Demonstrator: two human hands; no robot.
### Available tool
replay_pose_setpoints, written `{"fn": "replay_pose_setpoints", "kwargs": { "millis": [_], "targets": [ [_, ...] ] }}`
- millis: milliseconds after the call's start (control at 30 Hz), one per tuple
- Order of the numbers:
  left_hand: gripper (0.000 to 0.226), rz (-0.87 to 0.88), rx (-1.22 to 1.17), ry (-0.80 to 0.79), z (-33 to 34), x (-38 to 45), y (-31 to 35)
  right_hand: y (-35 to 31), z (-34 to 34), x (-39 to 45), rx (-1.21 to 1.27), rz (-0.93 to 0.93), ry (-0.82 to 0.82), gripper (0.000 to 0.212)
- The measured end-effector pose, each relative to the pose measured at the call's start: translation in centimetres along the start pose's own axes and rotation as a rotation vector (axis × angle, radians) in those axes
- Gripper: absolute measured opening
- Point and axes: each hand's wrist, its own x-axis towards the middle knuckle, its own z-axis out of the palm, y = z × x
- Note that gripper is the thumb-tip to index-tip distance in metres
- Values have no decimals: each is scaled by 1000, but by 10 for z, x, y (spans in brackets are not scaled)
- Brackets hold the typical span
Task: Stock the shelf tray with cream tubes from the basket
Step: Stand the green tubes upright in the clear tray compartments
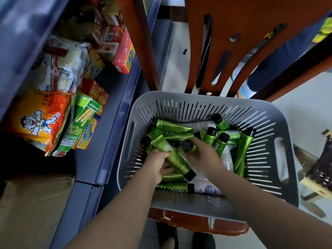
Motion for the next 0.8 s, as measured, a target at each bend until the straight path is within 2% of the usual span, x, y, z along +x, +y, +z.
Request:
{"fn": "replay_pose_setpoints", "kwargs": {
  "millis": [100, 200, 267, 333, 467, 567, 700, 800],
  "targets": [
    [9, 30, 58, -3, 2, 6, -4, 11, 6, -1, 55, 35, -64, 32],
    [24, 50, 204, -17, 4, 8, -11, 18, 8, -1, 224, 157, -67, 31],
    [29, 61, 252, -52, 6, 6, -13, 19, 8, -3, 193, 162, -65, 14],
    [30, 59, 267, -73, 7, 1, -14, 19, 7, -7, 126, 161, -27, 21],
    [27, 83, 298, -86, 9, -12, -10, 15, 1, -14, 122, 166, 46, 11],
    [15, 117, 292, -96, 14, -31, 2, 2, -12, -21, 199, 158, 97, 28],
    [19, 214, 230, -110, 23, -69, 23, -32, -45, -34, 265, 100, 122, 48],
    [21, 285, 194, -116, 31, -108, 43, -63, -71, -45, 334, 80, 72, 52]
  ]
}}
